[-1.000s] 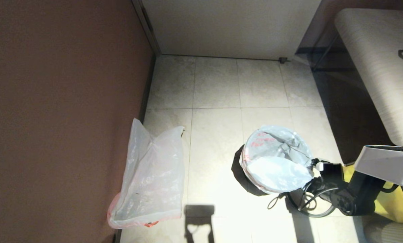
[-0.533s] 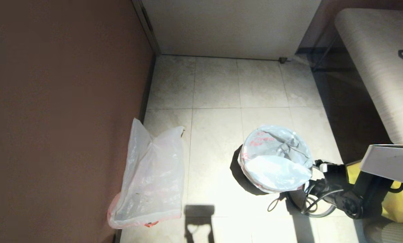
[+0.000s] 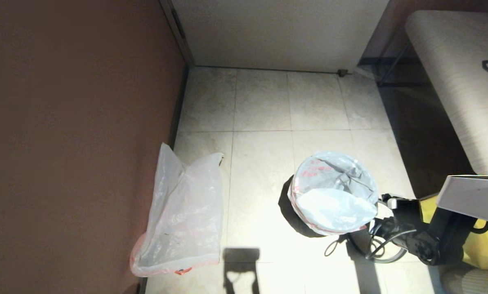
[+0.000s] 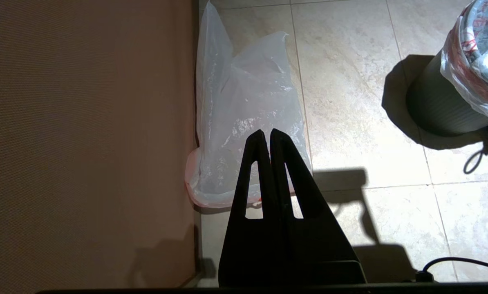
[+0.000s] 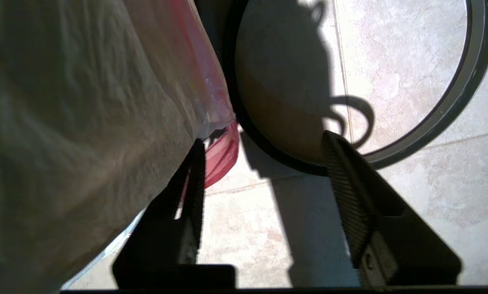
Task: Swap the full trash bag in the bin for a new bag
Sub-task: Place the trash bag on the floor
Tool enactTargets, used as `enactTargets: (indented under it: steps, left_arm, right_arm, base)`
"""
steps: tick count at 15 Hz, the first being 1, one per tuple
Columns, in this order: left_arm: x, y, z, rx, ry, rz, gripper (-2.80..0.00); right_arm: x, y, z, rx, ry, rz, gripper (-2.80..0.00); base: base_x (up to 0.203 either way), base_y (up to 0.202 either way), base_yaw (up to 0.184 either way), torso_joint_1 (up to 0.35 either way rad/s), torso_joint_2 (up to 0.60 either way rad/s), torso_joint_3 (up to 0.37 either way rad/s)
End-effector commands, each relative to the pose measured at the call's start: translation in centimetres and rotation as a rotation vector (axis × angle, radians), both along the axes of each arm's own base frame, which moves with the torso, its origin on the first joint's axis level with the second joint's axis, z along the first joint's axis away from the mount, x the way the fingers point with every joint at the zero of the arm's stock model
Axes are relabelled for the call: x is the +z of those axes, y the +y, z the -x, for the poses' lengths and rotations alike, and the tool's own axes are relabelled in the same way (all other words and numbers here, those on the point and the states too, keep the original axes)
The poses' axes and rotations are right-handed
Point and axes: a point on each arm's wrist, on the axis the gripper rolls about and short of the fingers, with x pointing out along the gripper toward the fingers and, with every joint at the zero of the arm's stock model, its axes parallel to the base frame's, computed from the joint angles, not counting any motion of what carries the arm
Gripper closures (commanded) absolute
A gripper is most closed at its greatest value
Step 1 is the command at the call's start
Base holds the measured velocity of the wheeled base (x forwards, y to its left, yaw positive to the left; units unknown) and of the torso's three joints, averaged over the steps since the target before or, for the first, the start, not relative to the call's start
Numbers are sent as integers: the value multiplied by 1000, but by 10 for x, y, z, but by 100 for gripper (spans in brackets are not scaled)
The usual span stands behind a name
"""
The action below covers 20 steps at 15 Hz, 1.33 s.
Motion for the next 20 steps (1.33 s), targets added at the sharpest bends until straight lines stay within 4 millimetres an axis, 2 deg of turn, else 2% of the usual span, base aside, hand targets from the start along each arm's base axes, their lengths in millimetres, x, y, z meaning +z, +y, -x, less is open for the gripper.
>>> enactTargets:
  steps: [1,10,13,17,20]
  left_arm:
    - [0,0,0,0,-2,0,0]
    - [0,0,0,0,-2,0,0]
    - [0,0,0,0,-2,0,0]
    - [0,0,0,0,-2,0,0]
    - [0,0,0,0,-2,0,0]
  right_arm:
    - [-3,1,-5,3,-11,0,-280]
    - [-14,0,-18,37,-56,42,-280]
    - [-36,-4,-24,70,-103,62,-280]
    - [-38,-8,-45,70,-176,83,-280]
    - [-38,-11,-52,44,-144,55,-280]
  base:
    - [0,0,0,0,0,0]
    - [0,0,0,0,0,0]
    - [0,0,0,0,0,0]
    - [0,0,0,0,0,0]
    - [0,0,0,0,0,0]
